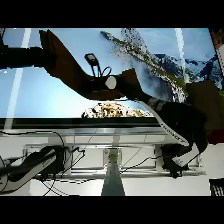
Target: Fold the clothes and pants, and hang the long-sleeved shirts on hangers.
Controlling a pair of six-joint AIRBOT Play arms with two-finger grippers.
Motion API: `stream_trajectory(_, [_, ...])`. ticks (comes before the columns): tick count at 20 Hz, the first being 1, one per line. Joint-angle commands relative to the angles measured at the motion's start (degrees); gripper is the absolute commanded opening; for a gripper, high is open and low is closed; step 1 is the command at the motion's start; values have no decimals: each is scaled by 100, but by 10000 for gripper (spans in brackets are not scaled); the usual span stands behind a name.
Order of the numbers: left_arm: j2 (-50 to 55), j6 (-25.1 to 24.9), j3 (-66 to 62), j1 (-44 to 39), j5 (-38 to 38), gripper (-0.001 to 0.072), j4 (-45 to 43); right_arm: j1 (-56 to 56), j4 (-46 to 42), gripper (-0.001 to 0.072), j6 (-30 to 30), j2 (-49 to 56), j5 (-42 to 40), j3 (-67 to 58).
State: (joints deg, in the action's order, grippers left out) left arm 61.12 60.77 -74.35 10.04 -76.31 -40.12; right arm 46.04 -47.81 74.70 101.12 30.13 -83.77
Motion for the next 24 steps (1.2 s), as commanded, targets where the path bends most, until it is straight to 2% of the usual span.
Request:
stream_trajectory(1, [101,13,-11,-264,-13,19,9,260,-927,13,-251,90,157,-350])
stream_trajectory(4, [446,11,-11,-713,315,19,4,-315,-2339,13,-245,-188,1069,-350])
stream_trajectory(6, [815,13,-11,-1200,645,19,7,-966,-2846,13,-232,-369,1825,-348])
stream_trajectory(10, [1755,13,-11,-2470,1412,19,118,-2656,-2916,12,-216,-732,2769,-343])
stream_trajectory(13, [2492,-304,-11,-3517,2837,21,485,-3711,-2752,12,-210,-846,3176,-343])
stream_trajectory(14, [2697,-330,-11,-3823,3333,140,481,-3993,-2754,12,-212,-846,3386,-341])
stream_trajectory(15, [2839,-330,-11,-4019,3567,559,479,-4227,-2761,12,-227,-837,3560,-339])
stream_trajectory(16, [2927,-352,-11,-4153,3626,698,433,-4448,-2787,12,-232,-835,3591,-280])
stream_trajectory(19, [2844,-420,-11,-4153,3615,703,-138,-5084,-2557,12,-234,-675,3685,-4])
stream_trajectory(20, [2752,-422,-11,-4074,3602,703,-245,-5274,-2236,12,-286,-551,3805,83])
stream_trajectory(22, [2546,-422,-11,-3897,3602,702,-299,-5582,-894,13,-1023,-251,4181,315])
stream_trajectory(23, [2448,-422,-11,-3790,3600,702,-299,-5668,-160,121,-1272,-98,4325,455])
stream_trajectory(24, [2367,-422,-11,-3698,3600,701,-297,-5674,328,467,-1272,20,4315,588])
